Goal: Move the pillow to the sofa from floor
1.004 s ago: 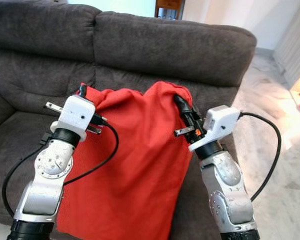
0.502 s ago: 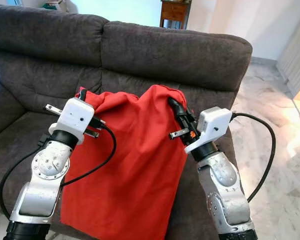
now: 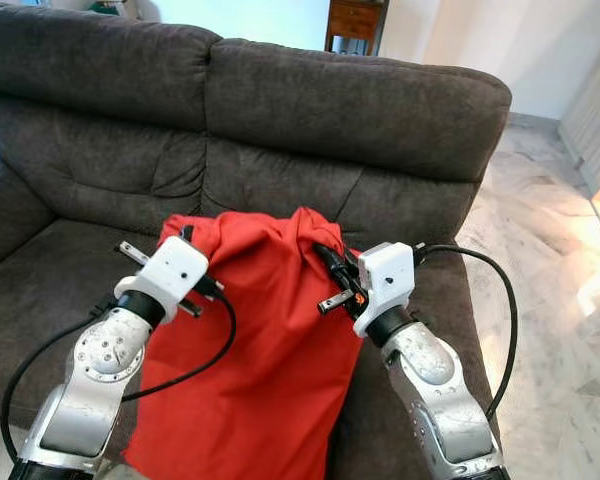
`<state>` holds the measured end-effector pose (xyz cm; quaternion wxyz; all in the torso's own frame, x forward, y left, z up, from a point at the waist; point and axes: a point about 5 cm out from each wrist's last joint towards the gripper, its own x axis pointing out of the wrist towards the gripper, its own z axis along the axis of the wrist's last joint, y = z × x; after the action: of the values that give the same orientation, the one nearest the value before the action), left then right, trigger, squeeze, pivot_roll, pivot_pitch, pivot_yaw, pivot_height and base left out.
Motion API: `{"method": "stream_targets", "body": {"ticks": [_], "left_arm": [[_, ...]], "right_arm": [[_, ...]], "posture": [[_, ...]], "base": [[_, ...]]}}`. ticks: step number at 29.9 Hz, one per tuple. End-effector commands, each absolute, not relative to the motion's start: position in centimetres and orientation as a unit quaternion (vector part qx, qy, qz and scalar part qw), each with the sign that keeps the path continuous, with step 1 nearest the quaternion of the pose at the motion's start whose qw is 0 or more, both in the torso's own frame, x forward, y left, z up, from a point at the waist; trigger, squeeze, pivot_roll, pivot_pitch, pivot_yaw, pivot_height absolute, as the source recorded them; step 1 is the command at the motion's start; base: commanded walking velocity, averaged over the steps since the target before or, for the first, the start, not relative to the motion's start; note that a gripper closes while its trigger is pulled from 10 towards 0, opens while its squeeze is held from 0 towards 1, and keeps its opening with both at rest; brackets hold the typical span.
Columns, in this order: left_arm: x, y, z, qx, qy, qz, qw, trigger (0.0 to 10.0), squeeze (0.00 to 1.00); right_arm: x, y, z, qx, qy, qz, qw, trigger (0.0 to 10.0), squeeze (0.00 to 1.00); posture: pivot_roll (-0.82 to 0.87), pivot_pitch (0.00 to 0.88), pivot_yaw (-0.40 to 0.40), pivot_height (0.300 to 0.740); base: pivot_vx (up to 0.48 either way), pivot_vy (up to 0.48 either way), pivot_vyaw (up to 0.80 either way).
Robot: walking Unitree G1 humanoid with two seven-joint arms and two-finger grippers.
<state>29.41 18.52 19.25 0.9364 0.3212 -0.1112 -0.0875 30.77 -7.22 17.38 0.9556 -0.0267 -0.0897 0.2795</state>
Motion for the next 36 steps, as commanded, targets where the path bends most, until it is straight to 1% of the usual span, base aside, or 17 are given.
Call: {"method": "stream_targets", "body": {"ticks": [1,4,8,9,12,13,14,16,22,29,32,33,35,36], "left_arm": [[29.5,18.5,19.5,0.328,-0.117,-0.088,0.933,10.0,0.0],[29.8,19.0,20.4,0.329,-0.132,-0.07,0.932,10.0,0.0],[30.3,19.9,22.3,0.327,-0.165,-0.039,0.93,10.0,0.0],[30.5,20.2,23.4,0.323,-0.183,-0.027,0.928,10.0,0.0],[30.8,20.8,25.0,0.328,-0.207,-0.01,0.922,10.0,0.0],[30.9,21.3,26.0,0.332,-0.222,0.004,0.917,10.0,0.0],[30.9,21.3,26.0,0.332,-0.222,0.004,0.917,10.0,0.0],[31.1,21.7,27.2,0.339,-0.237,0.013,0.91,10.0,0.0],[31.3,22.6,28.6,0.356,-0.254,0.034,0.898,10.0,0.0],[30.9,23.0,28.8,0.354,-0.265,0.052,0.895,10.0,0.0],[30.8,23.1,29.0,0.354,-0.271,0.058,0.893,10.0,0.0],[31.0,23.1,29.2,0.353,-0.274,0.058,0.893,10.0,0.0],[31.5,23.2,29.4,0.356,-0.271,0.05,0.893,10.0,0.0],[31.7,23.2,29.4,0.358,-0.269,0.047,0.893,10.0,0.0]], "right_arm": [[30.7,-6.9,17.6,-0.028,-0.092,0.285,0.954,10.0,0.0],[31.0,-7.1,18.0,-0.025,-0.096,0.272,0.957,10.0,0.0],[32.0,-7.4,19.9,-0.005,-0.134,0.244,0.96,10.0,0.0],[32.4,-7.4,21.1,-0.002,-0.16,0.238,0.958,10.0,0.0],[32.9,-7.2,22.8,0.004,-0.193,0.234,0.953,10.0,0.0],[33.2,-7.0,24.2,0.017,-0.218,0.237,0.947,10.0,0.0],[33.2,-7.0,24.2,0.017,-0.218,0.237,0.947,10.0,0.0],[33.9,-6.8,25.8,0.021,-0.24,0.237,0.941,10.0,0.0],[35.1,-6.0,28.5,0.022,-0.279,0.241,0.929,10.0,0.0],[35.7,-6.2,29.1,0.024,-0.294,0.228,0.928,10.0,0.0],[36.1,-6.8,29.4,0.022,-0.3,0.217,0.929,10.0,0.0],[37.1,-8.2,29.6,0.005,-0.294,0.182,0.938,10.0,0.0],[38.1,-10.1,29.9,-0.001,-0.29,0.14,0.947,10.0,0.0],[38.2,-10.4,29.9,-0.002,-0.288,0.135,0.948,10.0,0.0]], "posture": [[0.17,0.116,-0.05,0.74],[0.17,0.116,-0.051,0.74],[0.16,0.115,-0.048,0.74],[0.16,0.114,-0.048,0.74],[0.16,0.114,-0.048,0.74],[0.16,0.113,-0.048,0.74],[0.16,0.113,-0.048,0.74],[0.16,0.112,-0.047,0.74],[0.17,0.111,-0.049,0.74],[0.18,0.116,-0.058,0.74],[0.18,0.116,-0.056,0.74],[0.18,0.116,-0.058,0.74],[0.18,0.116,-0.059,0.74],[0.18,0.116,-0.059,0.74]], "base": [[0.0,0.0,0.0],[0.0,0.0,0.0],[0.0,0.0,0.0],[0.0,0.0,0.0],[0.0,0.0,0.0],[0.0,0.0,0.0],[0.0,0.0,0.0],[0.0,0.0,0.0],[0.0,0.0,0.0],[0.0,0.0,0.0],[0.0,0.0,0.0],[0.0,0.0,0.0],[0.0,0.0,0.0],[0.0,0.0,0.0]]}}
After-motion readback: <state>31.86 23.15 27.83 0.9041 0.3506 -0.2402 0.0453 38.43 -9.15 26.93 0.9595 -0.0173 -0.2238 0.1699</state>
